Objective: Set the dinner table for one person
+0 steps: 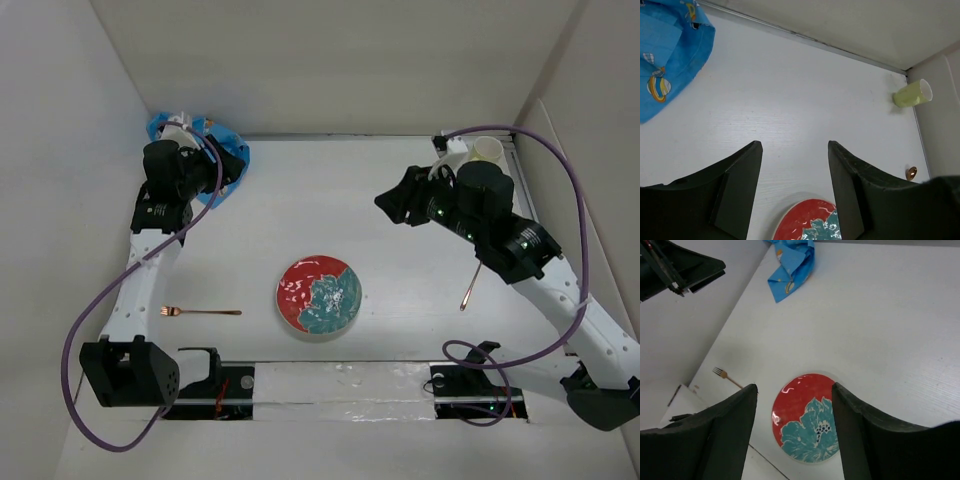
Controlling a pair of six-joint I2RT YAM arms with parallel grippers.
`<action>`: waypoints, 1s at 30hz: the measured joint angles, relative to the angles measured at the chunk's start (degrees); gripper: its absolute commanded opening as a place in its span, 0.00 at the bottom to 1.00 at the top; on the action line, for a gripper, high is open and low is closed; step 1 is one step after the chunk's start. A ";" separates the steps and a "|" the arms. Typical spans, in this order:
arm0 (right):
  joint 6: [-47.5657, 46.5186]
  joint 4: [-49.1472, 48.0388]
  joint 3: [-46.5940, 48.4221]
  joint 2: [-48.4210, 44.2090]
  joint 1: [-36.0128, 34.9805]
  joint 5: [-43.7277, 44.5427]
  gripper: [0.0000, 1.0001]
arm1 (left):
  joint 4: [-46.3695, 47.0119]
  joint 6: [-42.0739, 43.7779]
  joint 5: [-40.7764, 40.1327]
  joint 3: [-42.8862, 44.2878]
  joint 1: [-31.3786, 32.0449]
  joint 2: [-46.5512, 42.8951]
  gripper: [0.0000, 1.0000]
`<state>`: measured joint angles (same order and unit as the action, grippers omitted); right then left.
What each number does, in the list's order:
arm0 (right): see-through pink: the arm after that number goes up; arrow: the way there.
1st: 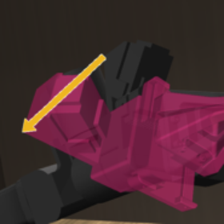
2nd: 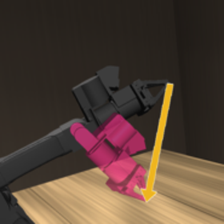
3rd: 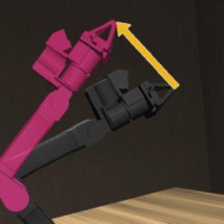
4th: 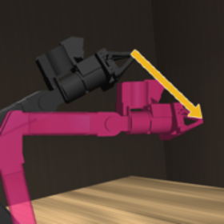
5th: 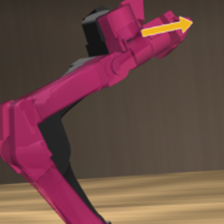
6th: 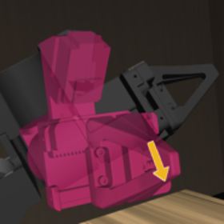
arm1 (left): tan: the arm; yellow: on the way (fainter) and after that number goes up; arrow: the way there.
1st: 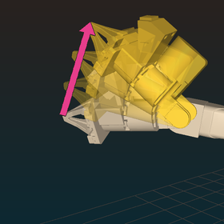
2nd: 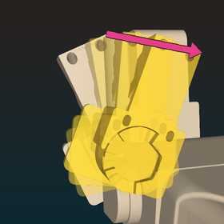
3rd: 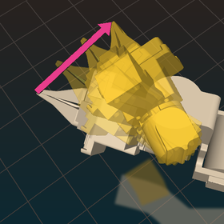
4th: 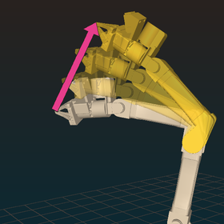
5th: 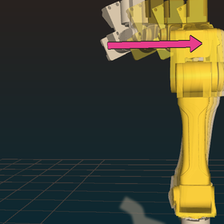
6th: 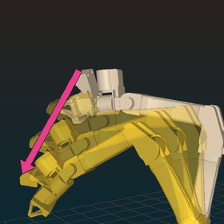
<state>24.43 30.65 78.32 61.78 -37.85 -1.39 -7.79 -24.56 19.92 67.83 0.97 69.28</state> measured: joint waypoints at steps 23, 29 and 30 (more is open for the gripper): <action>0.87 0.04 -12.24 -3.56 3.69 -0.74 0.00 | -12.09 1.86 -27.65 22.34 -4.63 36.76 0.51; 0.76 -0.74 -12.41 -1.44 4.61 -2.38 0.00 | -13.73 1.60 -27.52 26.91 -5.95 48.46 0.48; 0.74 -0.96 -12.39 -0.81 4.83 -2.73 0.00 | -13.73 1.60 -27.50 27.54 -5.77 49.83 0.49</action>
<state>25.17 29.69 65.93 60.97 -33.01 -4.12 -21.52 -22.96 -7.57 95.37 -4.80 119.11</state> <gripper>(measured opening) 0.010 0.484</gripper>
